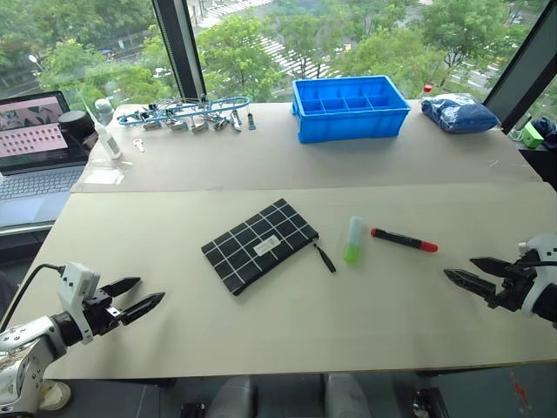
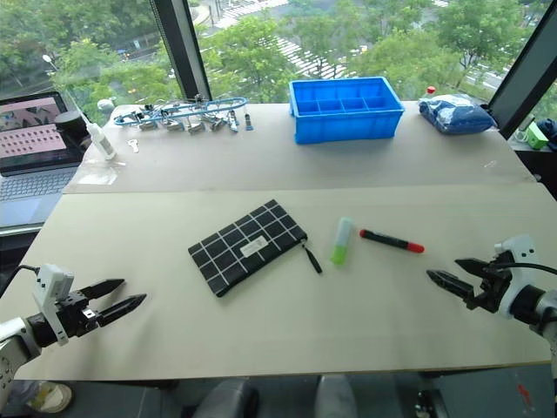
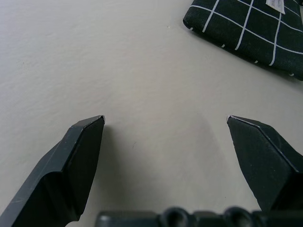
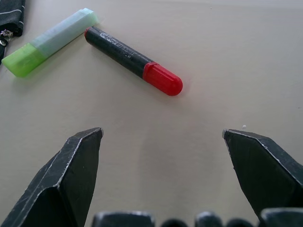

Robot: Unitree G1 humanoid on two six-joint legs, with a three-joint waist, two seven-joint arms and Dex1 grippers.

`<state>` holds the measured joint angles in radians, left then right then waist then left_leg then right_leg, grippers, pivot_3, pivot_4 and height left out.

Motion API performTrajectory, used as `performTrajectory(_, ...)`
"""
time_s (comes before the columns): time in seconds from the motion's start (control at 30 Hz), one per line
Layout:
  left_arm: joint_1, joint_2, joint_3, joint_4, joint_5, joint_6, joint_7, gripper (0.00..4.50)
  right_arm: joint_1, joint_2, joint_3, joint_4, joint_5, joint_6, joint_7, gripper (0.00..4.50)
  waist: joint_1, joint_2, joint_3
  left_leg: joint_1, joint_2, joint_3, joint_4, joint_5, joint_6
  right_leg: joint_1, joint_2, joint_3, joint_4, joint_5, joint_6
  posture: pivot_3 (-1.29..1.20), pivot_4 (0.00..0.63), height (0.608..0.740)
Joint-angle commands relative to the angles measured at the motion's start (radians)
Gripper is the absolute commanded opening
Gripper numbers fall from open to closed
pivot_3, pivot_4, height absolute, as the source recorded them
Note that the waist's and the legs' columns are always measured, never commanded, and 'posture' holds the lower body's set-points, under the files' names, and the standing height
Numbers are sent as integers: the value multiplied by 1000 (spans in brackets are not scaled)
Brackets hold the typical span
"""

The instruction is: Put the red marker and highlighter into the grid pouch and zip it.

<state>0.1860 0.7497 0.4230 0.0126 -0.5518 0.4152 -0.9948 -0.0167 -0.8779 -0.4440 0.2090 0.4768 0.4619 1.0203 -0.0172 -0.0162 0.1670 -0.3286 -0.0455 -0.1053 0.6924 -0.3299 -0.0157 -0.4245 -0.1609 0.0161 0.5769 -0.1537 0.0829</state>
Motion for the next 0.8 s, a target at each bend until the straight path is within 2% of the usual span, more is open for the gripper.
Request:
performTrajectory(0.03,-11,1,29,-39,-37,28,8,4500,-9,-17,-15,-9,5,-15,7,4493,0,0,0,0,0,0,0,0,0,0,0,0,0,0,0,0,150,740)
performTrajectory(0.27,-67,2,13,-70,-64,75,23,4500,-16,-2,-7,-20,-2,-23,-5,4493,1,0,0,0,0,0,0,0,0,0,0,0,0,0,0,0,150,740)
performTrajectory(0.37,-92,0,-8,-75,-38,44,22,4500,-36,8,-20,-27,22,-13,-5,3877,0,0,0,0,0,0,0,0,0,0,0,0,0,0,0,0,150,740)
performTrajectory(0.43,-110,6,-32,-62,-9,15,14,4500,-52,8,-24,-38,37,-4,-2,3289,-1,0,0,0,0,0,0,0,0,0,0,0,0,0,0,0,150,740)
performTrajectory(0.53,-123,55,-109,-30,60,-39,-61,4500,-89,5,-6,-99,73,32,9,2205,-2,0,0,0,0,0,0,0,0,0,0,0,0,0,0,0,150,740)
performTrajectory(0.67,-111,99,-189,-5,173,-202,-126,4500,-142,14,60,-200,102,78,21,813,-7,0,0,0,0,0,0,0,0,0,0,0,0,0,-1,0,150,740)
performTrajectory(0.73,-138,103,-203,-10,182,-241,-142,4500,-205,46,155,-259,100,93,27,199,-4,0,0,0,1,0,0,0,0,-1,1,0,0,0,-1,0,150,740)
performTrajectory(0.8,-166,111,-219,-14,204,-281,-155,4500,-277,92,271,-294,56,86,7,43,-4,-1,1,0,1,0,0,0,0,-1,2,0,0,0,-1,0,150,740)
